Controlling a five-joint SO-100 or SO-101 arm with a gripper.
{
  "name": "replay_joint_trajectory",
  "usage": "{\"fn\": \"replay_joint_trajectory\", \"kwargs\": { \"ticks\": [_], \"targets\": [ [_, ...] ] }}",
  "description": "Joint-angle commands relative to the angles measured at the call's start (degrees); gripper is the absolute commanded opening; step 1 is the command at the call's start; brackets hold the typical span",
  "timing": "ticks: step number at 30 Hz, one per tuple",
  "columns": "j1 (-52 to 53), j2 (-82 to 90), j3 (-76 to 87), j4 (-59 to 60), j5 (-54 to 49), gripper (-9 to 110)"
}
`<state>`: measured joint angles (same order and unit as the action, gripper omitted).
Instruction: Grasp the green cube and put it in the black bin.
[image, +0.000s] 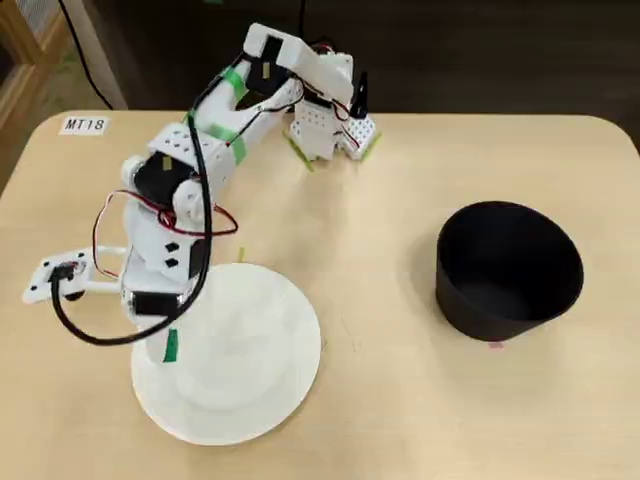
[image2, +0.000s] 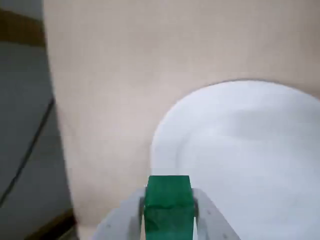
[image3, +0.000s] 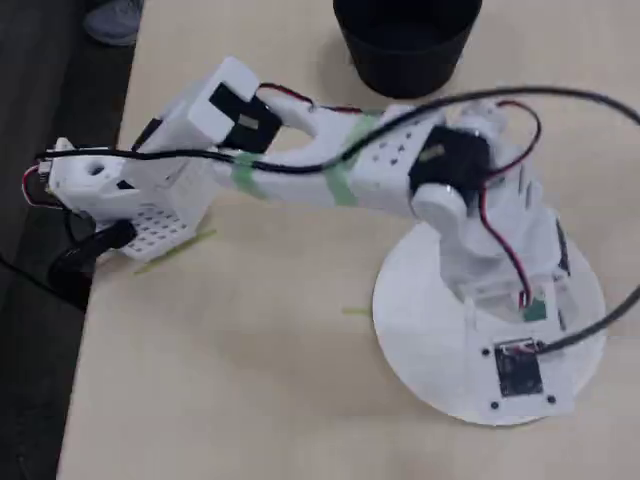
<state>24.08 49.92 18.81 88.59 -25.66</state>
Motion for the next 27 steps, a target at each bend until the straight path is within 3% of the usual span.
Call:
{"fn": "replay_joint_trajectory", "kwargs": {
  "ticks": [1, 7, 16, 27],
  "targets": [
    [-3.5, 1.7, -22.4, 17.5, 13.3, 0],
    [-18.2, 22.9, 2.7, 17.8, 27.1, 0],
    [-43.3, 30.7, 22.1, 17.8, 33.9, 0],
    [-58.4, 26.6, 24.4, 17.8, 33.8, 0]
  ]
}}
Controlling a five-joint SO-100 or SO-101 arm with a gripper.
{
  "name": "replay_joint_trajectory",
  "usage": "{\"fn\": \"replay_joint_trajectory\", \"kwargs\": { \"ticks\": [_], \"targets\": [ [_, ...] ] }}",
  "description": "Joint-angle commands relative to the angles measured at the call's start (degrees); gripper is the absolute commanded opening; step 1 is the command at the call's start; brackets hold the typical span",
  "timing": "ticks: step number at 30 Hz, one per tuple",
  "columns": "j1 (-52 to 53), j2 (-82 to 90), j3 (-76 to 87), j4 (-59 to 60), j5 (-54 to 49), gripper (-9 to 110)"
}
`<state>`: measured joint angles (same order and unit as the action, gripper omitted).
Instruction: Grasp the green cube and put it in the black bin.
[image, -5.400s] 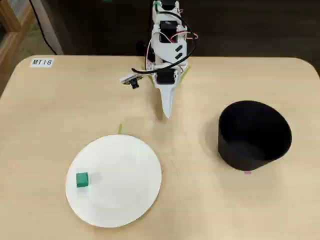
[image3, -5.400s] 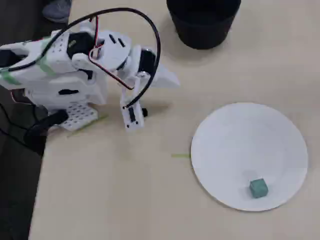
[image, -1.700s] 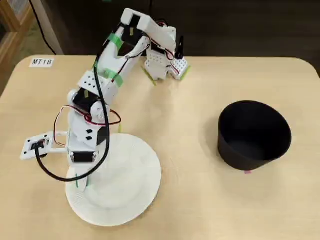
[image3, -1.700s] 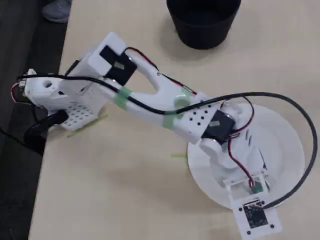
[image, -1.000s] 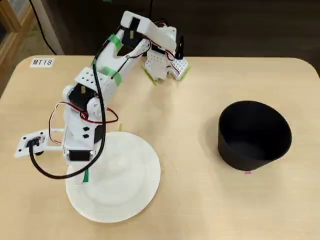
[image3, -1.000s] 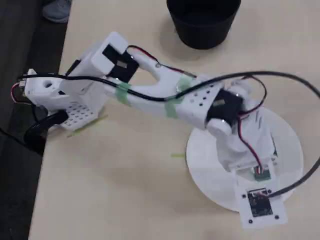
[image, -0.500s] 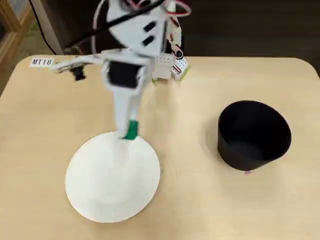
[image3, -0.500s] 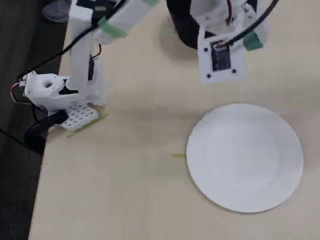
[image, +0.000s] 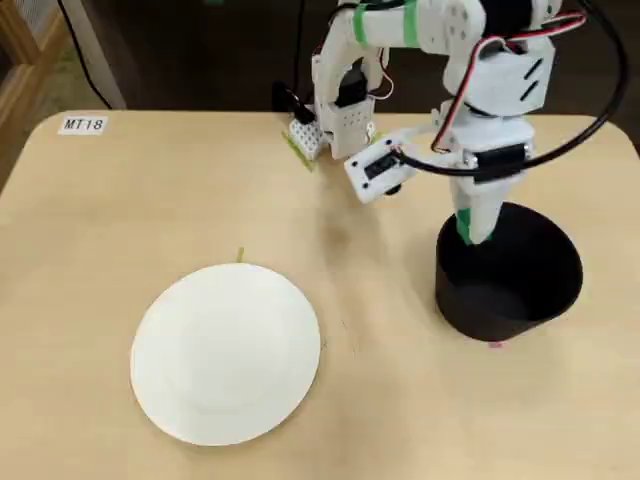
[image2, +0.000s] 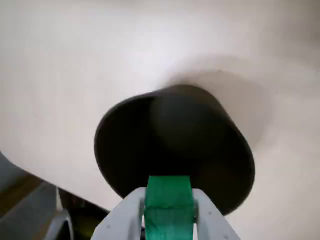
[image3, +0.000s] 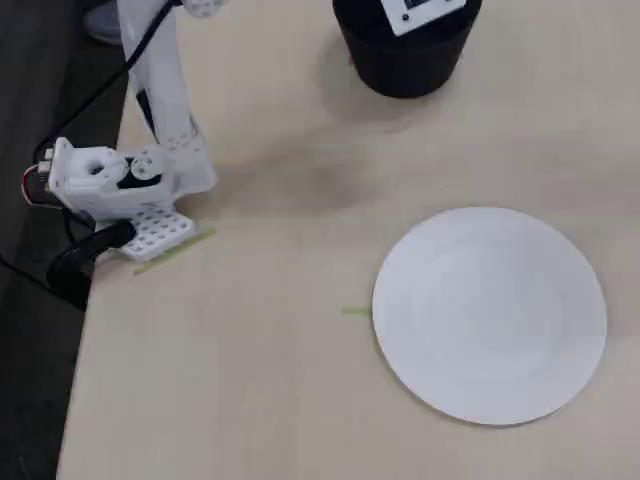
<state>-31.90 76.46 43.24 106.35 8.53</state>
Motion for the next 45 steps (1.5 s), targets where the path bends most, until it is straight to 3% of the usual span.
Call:
{"fn": "replay_joint_trajectory", "kwargs": {
  "ticks": [1, 7, 8, 10, 13, 14, 18, 19, 22, 25, 31, 38, 45],
  "targets": [
    [-3.4, -0.4, 0.2, 0.1, -0.6, 0],
    [-7.0, -5.8, -0.4, -0.8, -2.1, 0],
    [-7.3, -6.1, -0.4, -1.1, -3.5, 6],
    [-7.9, -6.0, -0.4, -1.2, -6.9, 30],
    [-7.6, -5.9, -0.6, -2.5, -7.2, 42],
    [-7.5, -5.9, -0.7, -3.1, -7.0, 41],
    [-6.7, -6.9, -3.0, -3.8, -5.6, 3],
    [-6.4, -6.9, -3.3, -3.5, -5.7, 0],
    [-1.8, -4.4, -3.3, -0.5, -4.8, 0],
    [9.5, 6.8, 3.4, -0.3, -5.0, 0],
    [30.8, 43.1, 32.3, -12.5, -7.1, 0],
    [31.5, 85.9, 78.0, -29.0, -3.6, 0],
    [27.2, 107.0, 102.0, -30.3, -3.9, 0]
  ]
}}
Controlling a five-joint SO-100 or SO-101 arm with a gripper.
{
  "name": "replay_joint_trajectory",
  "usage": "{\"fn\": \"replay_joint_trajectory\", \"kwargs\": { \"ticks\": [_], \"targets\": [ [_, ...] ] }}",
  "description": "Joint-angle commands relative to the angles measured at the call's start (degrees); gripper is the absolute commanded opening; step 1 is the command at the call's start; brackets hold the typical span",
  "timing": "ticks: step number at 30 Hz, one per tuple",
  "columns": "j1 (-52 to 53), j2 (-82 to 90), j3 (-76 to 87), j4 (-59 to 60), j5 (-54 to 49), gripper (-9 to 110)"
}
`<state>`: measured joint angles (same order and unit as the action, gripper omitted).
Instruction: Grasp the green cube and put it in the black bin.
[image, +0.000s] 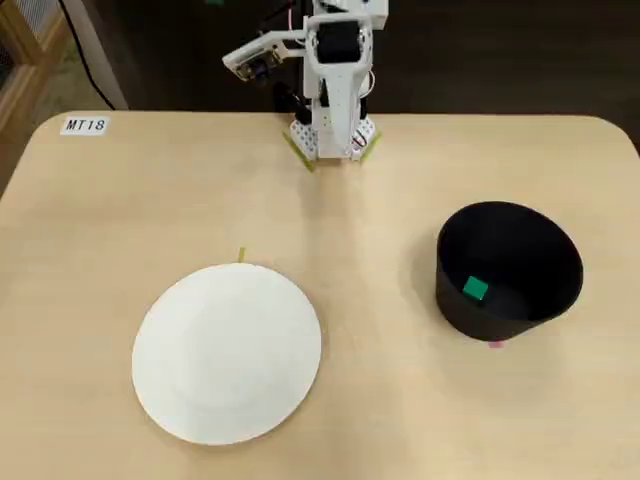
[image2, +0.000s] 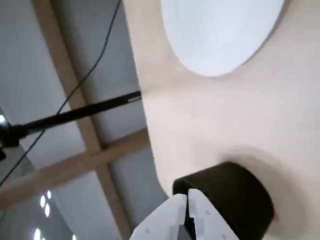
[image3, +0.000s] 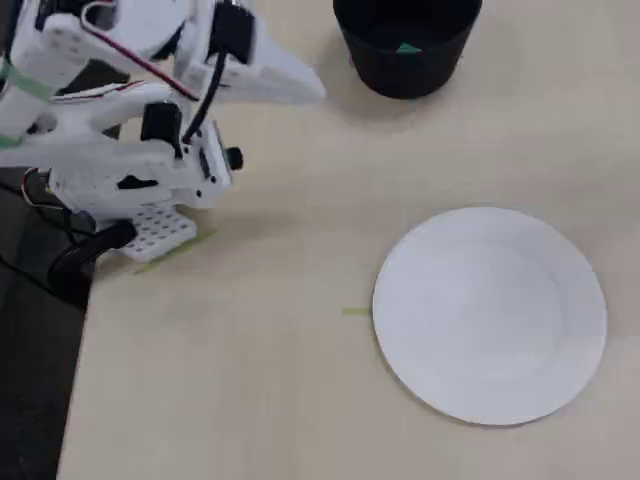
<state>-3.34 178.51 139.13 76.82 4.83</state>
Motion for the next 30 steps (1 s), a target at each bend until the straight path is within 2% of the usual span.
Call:
{"fn": "replay_joint_trajectory", "kwargs": {
  "ticks": [1, 22, 30],
  "targets": [
    [-1.8, 5.1, 7.6, -1.0, -1.0, 0],
    [-2.5, 5.1, 26.1, -4.3, -3.3, 0],
    [-3.0, 5.1, 26.5, -4.6, -3.8, 0]
  ]
}}
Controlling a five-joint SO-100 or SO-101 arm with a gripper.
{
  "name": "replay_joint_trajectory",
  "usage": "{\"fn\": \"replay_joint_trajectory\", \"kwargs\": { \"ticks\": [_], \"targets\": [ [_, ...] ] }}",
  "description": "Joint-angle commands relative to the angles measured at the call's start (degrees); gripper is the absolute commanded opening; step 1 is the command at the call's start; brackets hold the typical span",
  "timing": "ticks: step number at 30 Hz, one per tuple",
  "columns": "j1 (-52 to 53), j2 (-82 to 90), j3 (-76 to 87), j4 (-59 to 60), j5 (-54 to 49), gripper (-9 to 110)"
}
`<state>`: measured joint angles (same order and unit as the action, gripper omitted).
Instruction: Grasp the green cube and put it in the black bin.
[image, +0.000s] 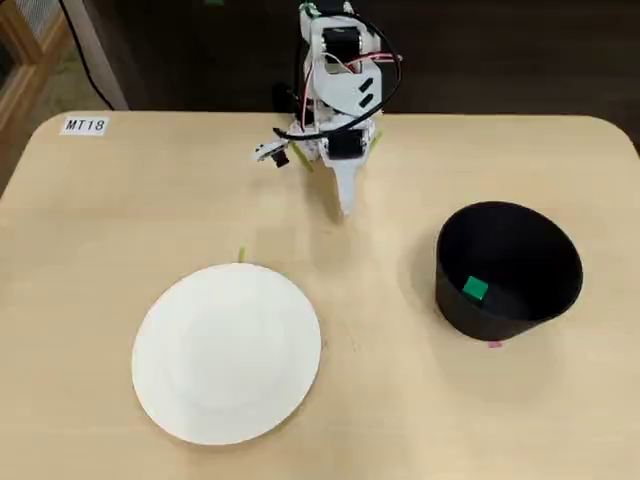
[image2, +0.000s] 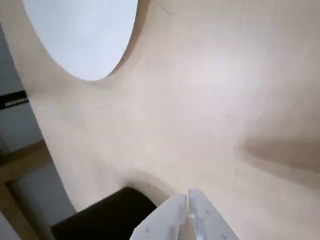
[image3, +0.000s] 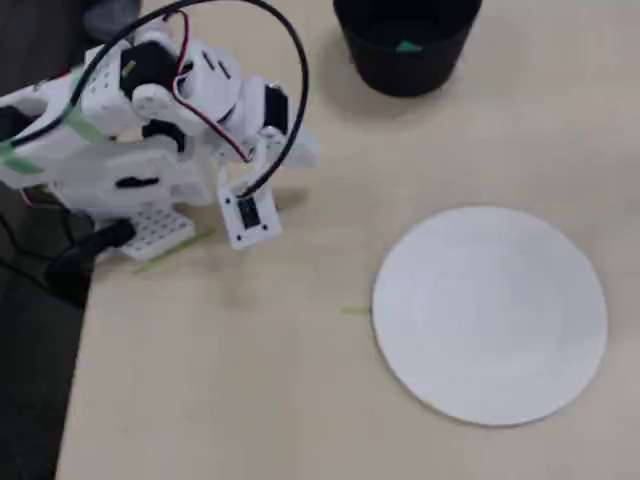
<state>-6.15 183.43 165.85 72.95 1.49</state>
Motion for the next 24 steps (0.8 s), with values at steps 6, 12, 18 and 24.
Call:
{"fn": "replay_joint_trajectory", "kwargs": {
  "ticks": [6, 12, 18, 24],
  "targets": [
    [-0.2, 0.2, -0.1, -0.9, -0.5, 0],
    [-0.2, 0.2, -0.1, -0.9, -0.5, 0],
    [-0.2, 0.2, -0.1, -0.9, -0.5, 0],
    [-0.2, 0.2, -0.1, -0.9, -0.5, 0]
  ]
}}
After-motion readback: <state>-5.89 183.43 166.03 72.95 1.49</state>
